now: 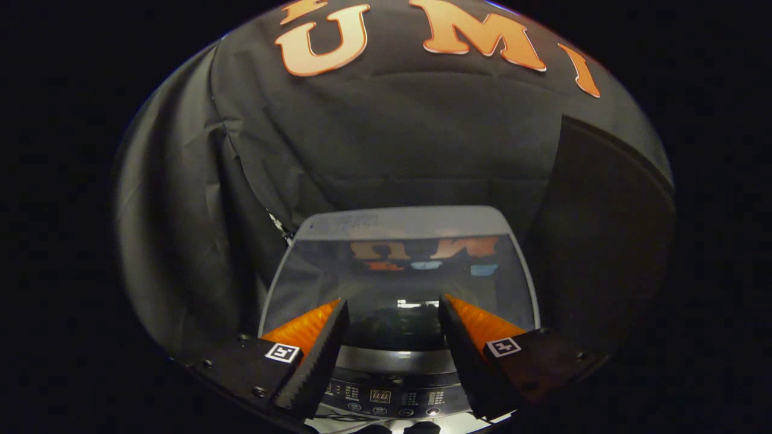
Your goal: Put the clothes into the washing machine and then close the washing machine lid.
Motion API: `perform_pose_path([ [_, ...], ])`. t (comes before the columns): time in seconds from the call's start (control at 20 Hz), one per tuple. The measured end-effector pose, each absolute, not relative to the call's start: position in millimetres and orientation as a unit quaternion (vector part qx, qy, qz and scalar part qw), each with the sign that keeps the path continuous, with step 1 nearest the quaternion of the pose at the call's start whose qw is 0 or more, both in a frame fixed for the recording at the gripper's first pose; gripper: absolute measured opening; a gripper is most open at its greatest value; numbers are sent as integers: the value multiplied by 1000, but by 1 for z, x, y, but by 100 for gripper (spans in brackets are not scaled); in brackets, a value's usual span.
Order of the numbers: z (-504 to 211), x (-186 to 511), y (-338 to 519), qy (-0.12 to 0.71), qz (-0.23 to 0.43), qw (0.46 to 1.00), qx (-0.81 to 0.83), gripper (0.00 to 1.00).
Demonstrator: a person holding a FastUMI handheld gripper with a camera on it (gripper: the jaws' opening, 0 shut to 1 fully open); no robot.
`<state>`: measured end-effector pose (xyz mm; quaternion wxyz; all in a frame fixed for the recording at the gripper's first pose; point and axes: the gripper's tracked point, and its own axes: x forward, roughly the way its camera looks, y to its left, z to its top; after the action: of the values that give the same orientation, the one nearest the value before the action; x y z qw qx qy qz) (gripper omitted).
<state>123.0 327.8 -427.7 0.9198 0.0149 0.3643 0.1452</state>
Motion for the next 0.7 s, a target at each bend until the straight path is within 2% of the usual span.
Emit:
perform_pose_path([
  [0.35,-273,148,314,226,156,962,3,96],
  [0.7,-147,141,254,133,116,984,-10,97],
])
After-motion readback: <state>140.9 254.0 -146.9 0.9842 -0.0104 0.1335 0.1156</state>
